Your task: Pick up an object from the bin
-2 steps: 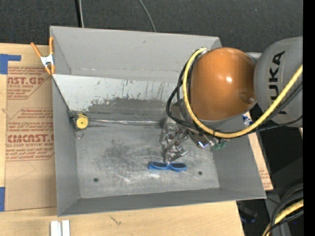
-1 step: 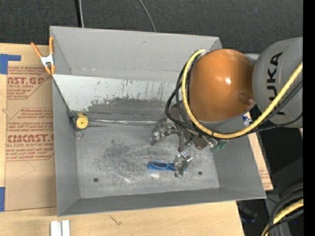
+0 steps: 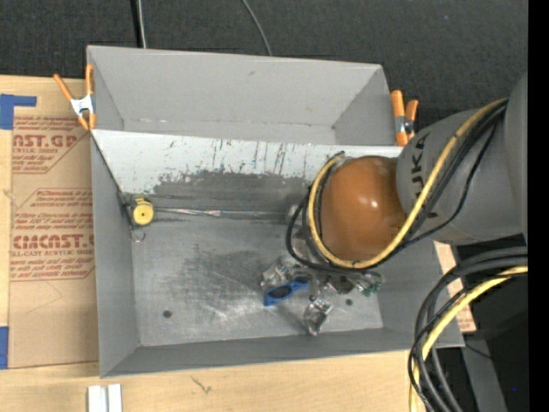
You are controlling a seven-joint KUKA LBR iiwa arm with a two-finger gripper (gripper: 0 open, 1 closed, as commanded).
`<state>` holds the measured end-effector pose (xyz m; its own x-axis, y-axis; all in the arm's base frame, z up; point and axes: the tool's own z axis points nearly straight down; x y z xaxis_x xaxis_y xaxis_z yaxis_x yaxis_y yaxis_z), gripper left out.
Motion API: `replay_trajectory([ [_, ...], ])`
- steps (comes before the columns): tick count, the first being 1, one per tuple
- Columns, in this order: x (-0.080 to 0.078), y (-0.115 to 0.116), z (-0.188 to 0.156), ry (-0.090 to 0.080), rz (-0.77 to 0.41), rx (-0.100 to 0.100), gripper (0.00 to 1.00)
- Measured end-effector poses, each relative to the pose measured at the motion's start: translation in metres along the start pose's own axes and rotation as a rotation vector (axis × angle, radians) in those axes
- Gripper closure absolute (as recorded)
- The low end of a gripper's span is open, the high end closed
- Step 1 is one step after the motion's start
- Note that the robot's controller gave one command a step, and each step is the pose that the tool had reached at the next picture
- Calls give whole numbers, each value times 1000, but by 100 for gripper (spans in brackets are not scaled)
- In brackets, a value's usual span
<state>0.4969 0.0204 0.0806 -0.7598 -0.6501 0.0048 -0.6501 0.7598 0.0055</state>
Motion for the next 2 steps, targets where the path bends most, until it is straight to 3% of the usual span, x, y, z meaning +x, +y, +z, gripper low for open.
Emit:
replay_trajectory([
  [1,-4,0,-6,-8,-1,3,100],
  [2,-2,-1,-168,-13,-44,11,100],
])
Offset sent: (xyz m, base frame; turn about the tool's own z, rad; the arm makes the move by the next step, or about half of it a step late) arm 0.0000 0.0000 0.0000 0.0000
